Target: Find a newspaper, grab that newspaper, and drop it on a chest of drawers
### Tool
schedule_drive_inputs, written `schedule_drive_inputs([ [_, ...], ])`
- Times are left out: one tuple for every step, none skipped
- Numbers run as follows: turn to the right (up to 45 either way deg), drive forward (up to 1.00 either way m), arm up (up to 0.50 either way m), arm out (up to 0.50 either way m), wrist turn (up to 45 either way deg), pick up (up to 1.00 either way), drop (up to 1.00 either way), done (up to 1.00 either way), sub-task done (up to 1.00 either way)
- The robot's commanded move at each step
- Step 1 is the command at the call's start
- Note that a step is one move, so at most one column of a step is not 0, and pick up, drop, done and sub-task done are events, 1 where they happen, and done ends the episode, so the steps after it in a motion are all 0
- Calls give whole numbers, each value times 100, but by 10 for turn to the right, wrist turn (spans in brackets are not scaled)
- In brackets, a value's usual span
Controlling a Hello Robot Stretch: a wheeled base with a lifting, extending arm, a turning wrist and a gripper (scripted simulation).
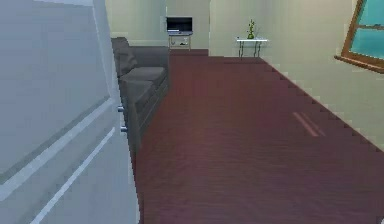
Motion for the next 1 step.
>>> schedule_drive_inputs([
  [0, 100, 0, 0, 0, 0, 0, 0, 0],
])
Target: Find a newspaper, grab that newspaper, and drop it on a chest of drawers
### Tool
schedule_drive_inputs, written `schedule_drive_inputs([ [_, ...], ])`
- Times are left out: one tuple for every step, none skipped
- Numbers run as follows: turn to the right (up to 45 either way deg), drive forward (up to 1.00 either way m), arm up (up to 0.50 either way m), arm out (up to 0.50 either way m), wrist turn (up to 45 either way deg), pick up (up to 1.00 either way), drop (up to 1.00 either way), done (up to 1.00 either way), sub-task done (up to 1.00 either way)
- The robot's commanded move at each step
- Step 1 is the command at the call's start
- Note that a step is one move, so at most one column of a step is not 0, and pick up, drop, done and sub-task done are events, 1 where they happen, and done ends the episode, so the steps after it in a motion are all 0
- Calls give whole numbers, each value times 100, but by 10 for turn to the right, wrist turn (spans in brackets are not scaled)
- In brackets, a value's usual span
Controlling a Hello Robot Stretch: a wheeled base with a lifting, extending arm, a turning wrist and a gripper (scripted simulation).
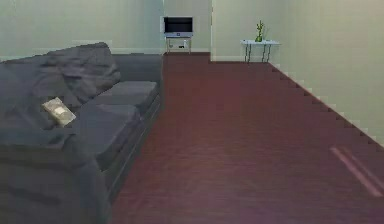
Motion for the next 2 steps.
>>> schedule_drive_inputs([
  [0, 25, 0, 0, 0, 0, 0, 0, 0],
  [150, 0, 0, 0, 0, 0, 0, 0, 0],
])
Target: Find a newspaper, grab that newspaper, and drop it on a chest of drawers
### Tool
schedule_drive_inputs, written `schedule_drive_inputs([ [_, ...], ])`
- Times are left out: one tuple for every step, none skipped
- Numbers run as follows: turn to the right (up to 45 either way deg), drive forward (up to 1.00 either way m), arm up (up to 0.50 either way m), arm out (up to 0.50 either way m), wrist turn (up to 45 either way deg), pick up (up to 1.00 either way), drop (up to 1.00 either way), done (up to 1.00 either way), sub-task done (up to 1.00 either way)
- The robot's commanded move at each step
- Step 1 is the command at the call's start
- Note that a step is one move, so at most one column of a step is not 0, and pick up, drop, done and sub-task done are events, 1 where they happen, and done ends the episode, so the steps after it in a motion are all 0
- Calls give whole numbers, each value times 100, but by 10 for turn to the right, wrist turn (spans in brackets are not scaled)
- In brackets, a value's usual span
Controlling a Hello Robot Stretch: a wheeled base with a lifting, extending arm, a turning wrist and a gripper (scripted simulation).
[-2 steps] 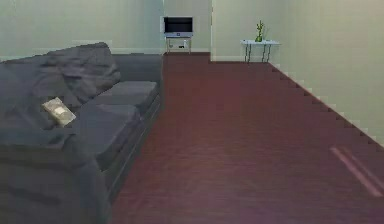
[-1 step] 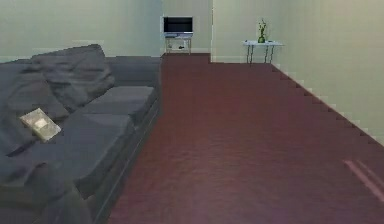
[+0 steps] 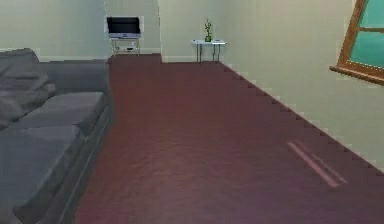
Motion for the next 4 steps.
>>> schedule_drive_inputs([
  [30, 0, 0, 0, 0, 0, 0, 0, 0],
  [0, 5, 0, 0, 0, 0, 0, 0, 0],
  [-150, 0, 0, 0, 0, 0, 0, 0, 0],
  [0, 100, 0, 0, 0, 0, 0, 0, 0],
])
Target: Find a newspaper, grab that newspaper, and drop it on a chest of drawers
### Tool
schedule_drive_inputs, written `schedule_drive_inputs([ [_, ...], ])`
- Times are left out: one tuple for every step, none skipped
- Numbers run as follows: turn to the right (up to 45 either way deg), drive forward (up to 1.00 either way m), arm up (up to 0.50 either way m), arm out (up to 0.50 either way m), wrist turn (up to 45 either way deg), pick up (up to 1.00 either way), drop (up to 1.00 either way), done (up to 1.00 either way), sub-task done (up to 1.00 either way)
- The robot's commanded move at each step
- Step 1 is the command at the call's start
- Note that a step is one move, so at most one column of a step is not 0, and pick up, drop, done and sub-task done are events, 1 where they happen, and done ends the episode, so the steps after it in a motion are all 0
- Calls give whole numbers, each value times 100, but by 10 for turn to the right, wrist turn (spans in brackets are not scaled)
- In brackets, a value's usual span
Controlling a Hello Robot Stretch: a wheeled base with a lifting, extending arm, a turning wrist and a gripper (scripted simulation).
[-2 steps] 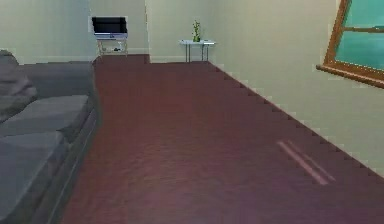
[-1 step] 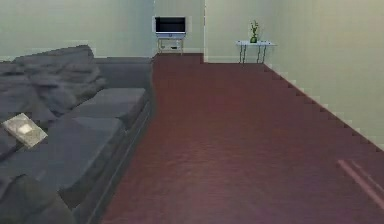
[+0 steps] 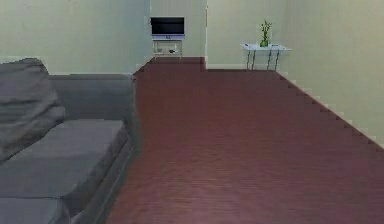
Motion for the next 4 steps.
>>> schedule_drive_inputs([
  [0, 100, 0, 0, 0, 0, 0, 0, 0],
  [0, 100, 0, 0, 0, 0, 0, 0, 0],
  [0, 100, 0, 0, 0, 0, 0, 0, 0],
  [0, 100, 0, 0, 0, 0, 0, 0, 0],
])
